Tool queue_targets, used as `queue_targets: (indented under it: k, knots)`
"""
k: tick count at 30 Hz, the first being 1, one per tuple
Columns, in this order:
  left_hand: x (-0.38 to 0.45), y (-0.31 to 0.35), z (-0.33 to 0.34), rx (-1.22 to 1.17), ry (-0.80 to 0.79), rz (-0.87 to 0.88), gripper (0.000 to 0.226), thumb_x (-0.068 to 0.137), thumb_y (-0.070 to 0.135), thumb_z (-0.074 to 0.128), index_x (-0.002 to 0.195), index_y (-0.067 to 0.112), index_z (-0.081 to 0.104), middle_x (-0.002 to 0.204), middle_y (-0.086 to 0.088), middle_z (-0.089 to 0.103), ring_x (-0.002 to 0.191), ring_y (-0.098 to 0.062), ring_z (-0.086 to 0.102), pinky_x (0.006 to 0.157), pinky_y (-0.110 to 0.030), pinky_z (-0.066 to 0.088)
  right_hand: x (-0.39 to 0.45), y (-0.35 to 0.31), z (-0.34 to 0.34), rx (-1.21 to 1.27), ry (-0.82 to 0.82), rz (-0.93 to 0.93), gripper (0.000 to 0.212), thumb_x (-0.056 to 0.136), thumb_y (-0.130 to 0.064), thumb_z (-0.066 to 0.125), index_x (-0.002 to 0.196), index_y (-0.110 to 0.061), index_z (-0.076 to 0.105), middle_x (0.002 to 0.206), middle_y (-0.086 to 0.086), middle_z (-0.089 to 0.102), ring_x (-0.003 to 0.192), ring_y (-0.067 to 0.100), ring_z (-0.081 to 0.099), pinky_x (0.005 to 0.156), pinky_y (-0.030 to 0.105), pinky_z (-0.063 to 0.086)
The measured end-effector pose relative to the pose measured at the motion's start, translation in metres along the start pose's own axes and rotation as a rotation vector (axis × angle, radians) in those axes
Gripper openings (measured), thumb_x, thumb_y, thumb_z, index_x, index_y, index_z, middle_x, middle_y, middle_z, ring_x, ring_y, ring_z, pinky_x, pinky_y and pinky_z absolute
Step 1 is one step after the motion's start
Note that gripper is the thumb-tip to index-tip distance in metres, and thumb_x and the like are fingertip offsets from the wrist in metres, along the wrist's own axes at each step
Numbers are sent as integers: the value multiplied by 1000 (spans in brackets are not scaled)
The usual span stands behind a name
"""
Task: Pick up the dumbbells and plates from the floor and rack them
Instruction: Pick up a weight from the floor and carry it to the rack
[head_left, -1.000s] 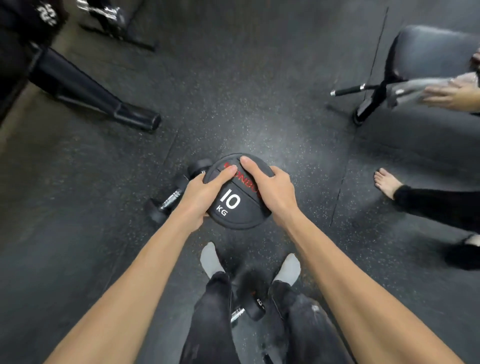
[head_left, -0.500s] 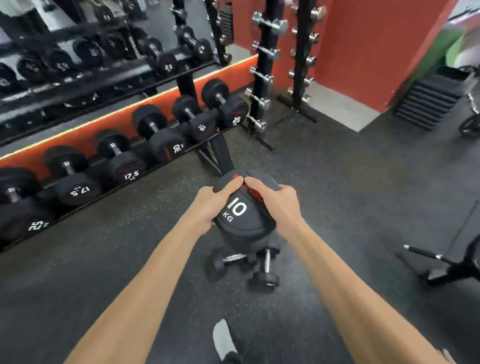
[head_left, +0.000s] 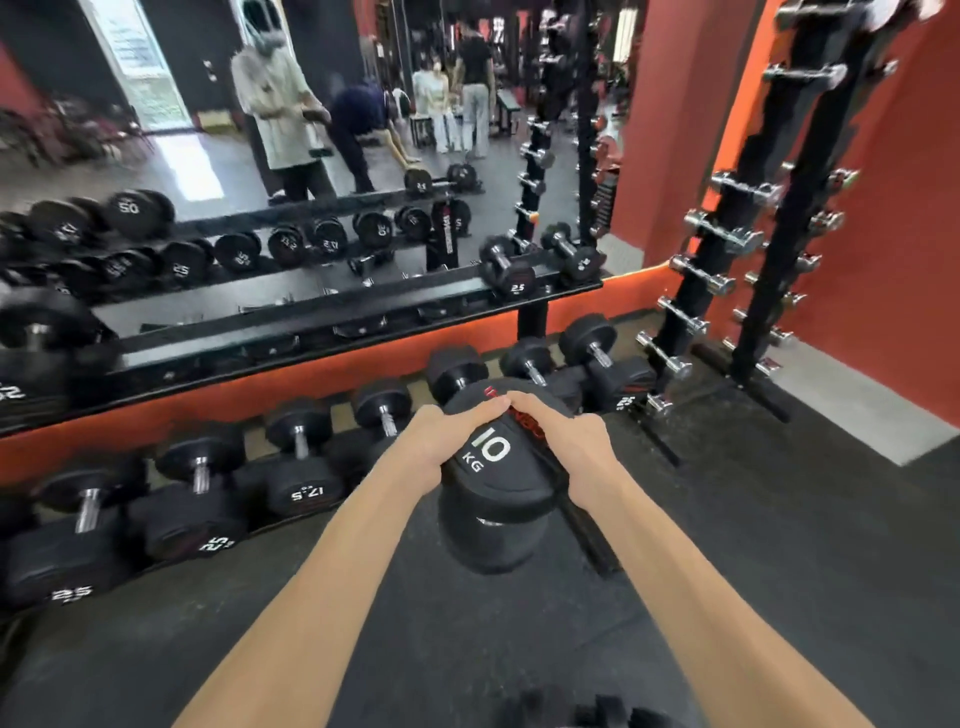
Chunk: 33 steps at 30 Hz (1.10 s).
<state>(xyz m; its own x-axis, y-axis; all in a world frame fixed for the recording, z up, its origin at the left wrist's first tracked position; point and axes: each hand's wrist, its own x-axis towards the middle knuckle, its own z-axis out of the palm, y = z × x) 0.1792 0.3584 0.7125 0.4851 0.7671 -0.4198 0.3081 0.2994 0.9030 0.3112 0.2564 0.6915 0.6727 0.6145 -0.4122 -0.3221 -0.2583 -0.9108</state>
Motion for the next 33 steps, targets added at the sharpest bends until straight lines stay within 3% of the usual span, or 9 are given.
queue_targets:
  k: [5, 7, 9, 14, 18, 21, 23, 30, 33]
  knots:
    - [102, 51, -44, -28, 51, 30, 69, 61, 46, 97, 107, 5, 67, 89, -9, 81, 81, -24, 78, 65, -33, 63, 96, -52, 73, -18, -55, -48, 109, 33, -63, 92, 124, -6, 73, 116, 12, 77, 102, 31, 76, 93, 46, 63]
    - [144, 66, -56, -36, 76, 25, 64, 62, 43, 97, 105, 5, 69, 95, -13, 80, 81, -26, 78, 70, -36, 65, 138, -70, 100, -13, -79, -74, 103, 34, -59, 95, 121, -6, 75, 114, 12, 79, 100, 31, 77, 90, 46, 65]
    - [190, 88, -69, -51, 76, 34, 52, 63, 39, 97, 97, 7, 74, 95, -16, 81, 71, -24, 79, 60, -32, 64, 181, -92, 124, -12, -97, -57, 99, 36, -57, 97, 119, -6, 76, 111, 12, 79, 98, 31, 78, 88, 47, 66]
    - [297, 143, -101, -89, 75, 63, 69, 46, 42, 98, 101, 7, 76, 87, -10, 82, 72, -24, 80, 60, -35, 64, 285, -145, 181, -18, -108, -80, 88, 37, -56, 100, 107, -7, 80, 98, 10, 83, 88, 29, 81, 80, 47, 68]
    - [393, 196, -123, -106, 64, 115, 51, 59, 35, 98, 97, 9, 77, 86, -9, 82, 72, -23, 80, 57, -31, 62, 373, -195, 223, -24, -118, -110, 83, 37, -56, 99, 101, -8, 78, 91, 7, 84, 78, 24, 82, 65, 35, 67]
    - [466, 230, -135, -56, 59, 122, 57, 63, 38, 97, 104, 6, 74, 87, -11, 82, 77, -25, 80, 67, -35, 65, 439, -225, 251, -27, -129, -124, 66, 48, -51, 100, 95, -11, 78, 83, 4, 84, 68, 18, 81, 52, 27, 62]
    - [513, 255, -145, -63, 57, 111, 56, 65, 38, 97, 104, 6, 73, 84, -10, 82, 72, -23, 80, 59, -32, 64, 483, -247, 272, -23, -127, -152, 52, 54, -47, 101, 87, -13, 80, 75, 0, 83, 64, 16, 80, 49, 26, 61]
    - [641, 308, -165, -95, 60, 107, 38, 70, 34, 94, 96, 13, 75, 75, -5, 81, 63, -19, 79, 47, -27, 59, 608, -291, 325, -32, -144, -196, 68, 49, -56, 99, 97, -11, 80, 81, 2, 84, 72, 20, 82, 58, 32, 64]
    - [683, 320, -170, -105, 54, 129, 38, 72, 32, 93, 99, 13, 75, 81, -5, 82, 69, -20, 80, 53, -28, 60, 658, -300, 344, -20, -165, -184, 73, 46, -54, 100, 100, -9, 79, 85, 5, 84, 77, 24, 82, 62, 35, 65]
